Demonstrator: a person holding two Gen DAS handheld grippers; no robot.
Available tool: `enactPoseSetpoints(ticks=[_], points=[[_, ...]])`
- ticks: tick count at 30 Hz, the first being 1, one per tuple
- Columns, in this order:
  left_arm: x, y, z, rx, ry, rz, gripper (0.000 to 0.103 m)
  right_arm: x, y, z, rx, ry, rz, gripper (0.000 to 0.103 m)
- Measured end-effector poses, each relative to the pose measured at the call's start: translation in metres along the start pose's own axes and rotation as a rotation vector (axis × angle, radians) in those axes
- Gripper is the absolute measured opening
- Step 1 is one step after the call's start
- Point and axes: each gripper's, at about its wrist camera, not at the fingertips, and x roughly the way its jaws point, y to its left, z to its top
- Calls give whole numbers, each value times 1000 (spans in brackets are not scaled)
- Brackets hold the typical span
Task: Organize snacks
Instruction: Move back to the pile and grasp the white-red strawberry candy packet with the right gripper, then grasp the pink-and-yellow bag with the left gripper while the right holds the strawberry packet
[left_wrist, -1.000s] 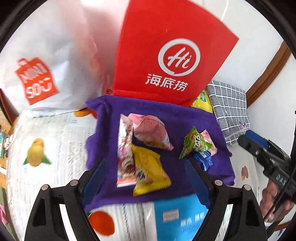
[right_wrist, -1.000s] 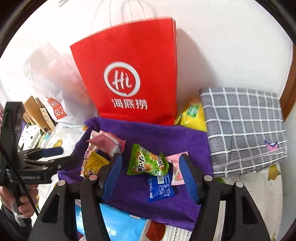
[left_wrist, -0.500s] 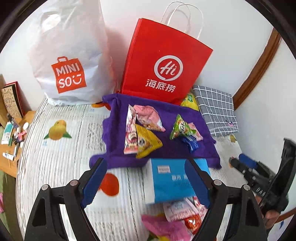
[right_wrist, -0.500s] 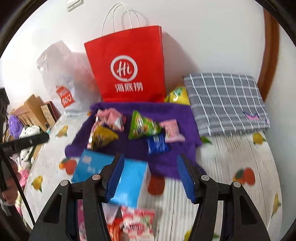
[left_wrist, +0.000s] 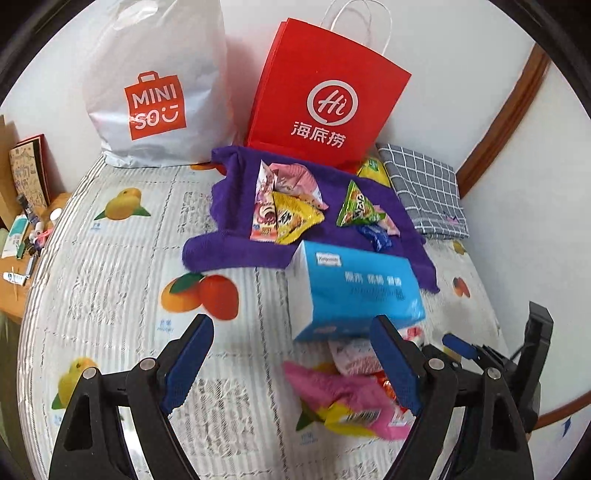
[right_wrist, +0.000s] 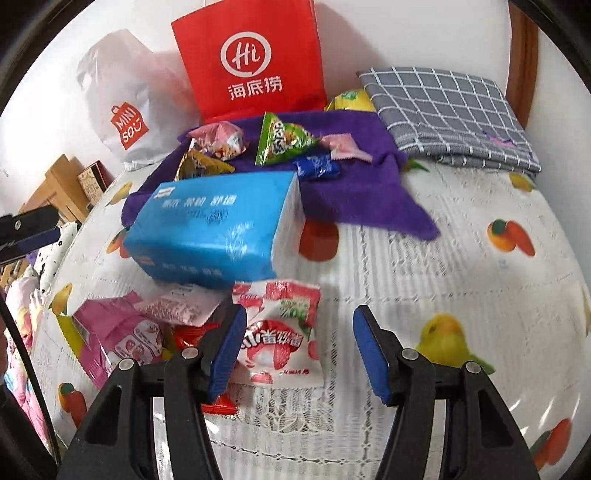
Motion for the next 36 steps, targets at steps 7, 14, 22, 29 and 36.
enactPoseSetpoints(ticks=[7,14,22,29,36], points=[[-9,9,-25,-24,-2,-7,86,15,15,-12,-41,3,6,59],[-8,5,-41,-25,7,-20,86,33,20,-15,-68,1,-24,60],[3,-28,-43,37,15,-47,86,20,9,-26,-93,-56,-56,51],[38,-53,-40,80,98,-15,86,7,-18,-40,-44,-91,-66,51],[61,-54,-70,133,206,21,86,12,-20,-38,-28,-70,-45,51]])
